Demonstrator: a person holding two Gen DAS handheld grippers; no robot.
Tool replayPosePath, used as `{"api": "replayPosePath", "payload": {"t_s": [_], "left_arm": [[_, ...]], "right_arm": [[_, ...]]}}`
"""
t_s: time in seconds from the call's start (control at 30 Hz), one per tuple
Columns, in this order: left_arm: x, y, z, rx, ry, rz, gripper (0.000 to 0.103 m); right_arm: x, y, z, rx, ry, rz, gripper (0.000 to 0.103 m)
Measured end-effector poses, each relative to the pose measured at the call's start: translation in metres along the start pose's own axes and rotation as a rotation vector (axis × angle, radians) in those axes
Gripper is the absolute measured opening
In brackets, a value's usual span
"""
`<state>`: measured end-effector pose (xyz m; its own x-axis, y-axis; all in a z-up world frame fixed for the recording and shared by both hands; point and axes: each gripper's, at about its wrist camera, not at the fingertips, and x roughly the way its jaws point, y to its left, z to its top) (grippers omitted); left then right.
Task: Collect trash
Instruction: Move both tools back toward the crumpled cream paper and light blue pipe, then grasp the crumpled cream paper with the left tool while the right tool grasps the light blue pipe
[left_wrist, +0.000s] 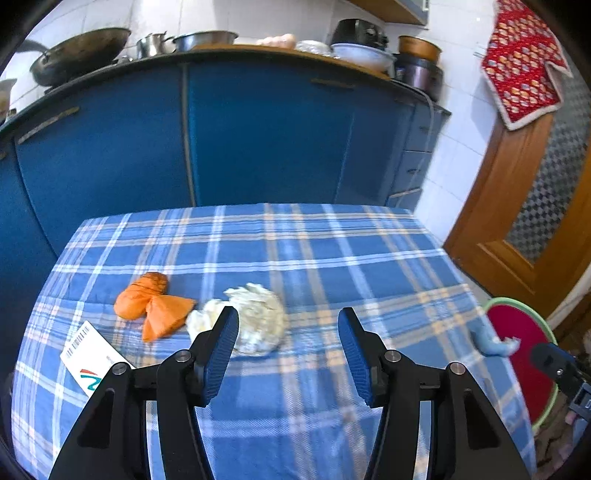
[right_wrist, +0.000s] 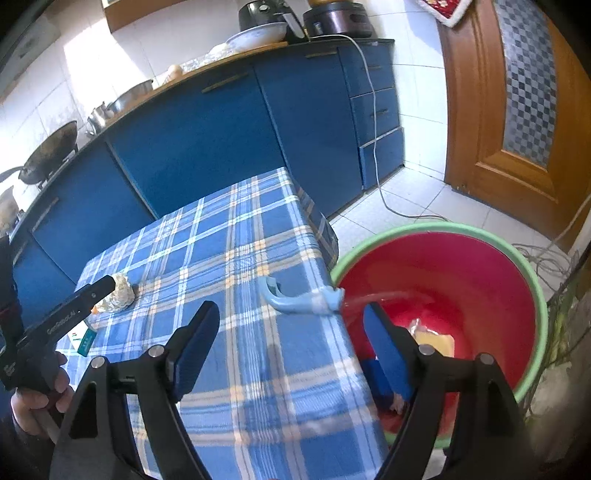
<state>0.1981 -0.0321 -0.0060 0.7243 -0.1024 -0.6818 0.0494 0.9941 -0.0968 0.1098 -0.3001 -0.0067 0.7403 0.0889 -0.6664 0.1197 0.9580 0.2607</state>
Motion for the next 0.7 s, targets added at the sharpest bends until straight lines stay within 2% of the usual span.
{"api": "replayPosePath", "payload": {"t_s": [0.17, 0.37, 0.7], "left_arm": [[0.019, 0.015, 0.000, -0.023, 0.016, 0.028, 0.058], [0.025, 0.020, 0.000, -0.016, -0.003, 0.062, 0.058], [0.031, 0.030, 0.000, -0.043, 0.002, 0.091, 0.058]], "right_arm": [[0.020, 0.008, 0.008, -0.027, 0.015, -0.013, 0.081], [0.051, 0.013, 0.012, -0.044, 0.056, -0.038, 0.081], [0.067, 0.018, 0.011, -0.085, 0.050, -0.077, 0.082]]}}
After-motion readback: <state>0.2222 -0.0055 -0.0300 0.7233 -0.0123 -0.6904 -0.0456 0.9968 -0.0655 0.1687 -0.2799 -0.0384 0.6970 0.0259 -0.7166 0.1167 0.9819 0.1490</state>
